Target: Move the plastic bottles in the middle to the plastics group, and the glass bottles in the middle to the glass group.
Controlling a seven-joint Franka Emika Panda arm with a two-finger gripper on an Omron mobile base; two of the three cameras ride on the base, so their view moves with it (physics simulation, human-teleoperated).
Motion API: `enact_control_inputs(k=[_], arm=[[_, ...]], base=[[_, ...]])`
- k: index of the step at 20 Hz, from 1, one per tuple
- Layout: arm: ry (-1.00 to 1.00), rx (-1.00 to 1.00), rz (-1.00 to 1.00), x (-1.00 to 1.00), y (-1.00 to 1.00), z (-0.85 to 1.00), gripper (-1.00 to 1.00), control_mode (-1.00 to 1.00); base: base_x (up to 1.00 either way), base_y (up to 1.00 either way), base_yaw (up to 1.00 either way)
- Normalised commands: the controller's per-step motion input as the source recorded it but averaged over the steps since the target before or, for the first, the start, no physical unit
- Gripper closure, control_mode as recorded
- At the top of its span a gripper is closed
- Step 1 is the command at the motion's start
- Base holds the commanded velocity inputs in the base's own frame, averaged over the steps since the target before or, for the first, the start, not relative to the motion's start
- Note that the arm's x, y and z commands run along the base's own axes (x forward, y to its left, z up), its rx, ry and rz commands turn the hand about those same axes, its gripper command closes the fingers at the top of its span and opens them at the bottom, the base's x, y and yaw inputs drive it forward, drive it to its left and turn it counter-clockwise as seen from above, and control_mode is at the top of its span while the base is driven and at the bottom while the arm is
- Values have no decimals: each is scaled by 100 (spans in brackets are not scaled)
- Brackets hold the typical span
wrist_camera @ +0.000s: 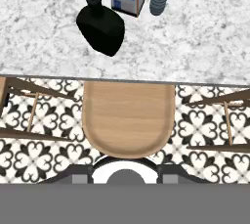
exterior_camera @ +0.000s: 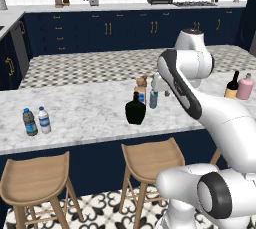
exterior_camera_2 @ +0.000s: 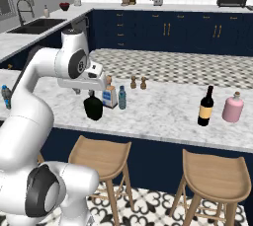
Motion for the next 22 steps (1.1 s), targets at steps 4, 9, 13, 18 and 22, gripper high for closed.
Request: enact_control_inputs(k=[4,9,13,18,22], arm=[[-6,-1,0,-11,19,-4,-100,-100],[-25,-1,1,7,57,-38,-100,-100],[-12,0,0,74,38,-26,-100,-100],[0,0,0,100,10,-31,-100,-100],[0,0,-1,71,0,-8,-100,-100]], base=[[0,0,0],[0,0,0],[0,0,0],[0,0,0],[0,0,0]])
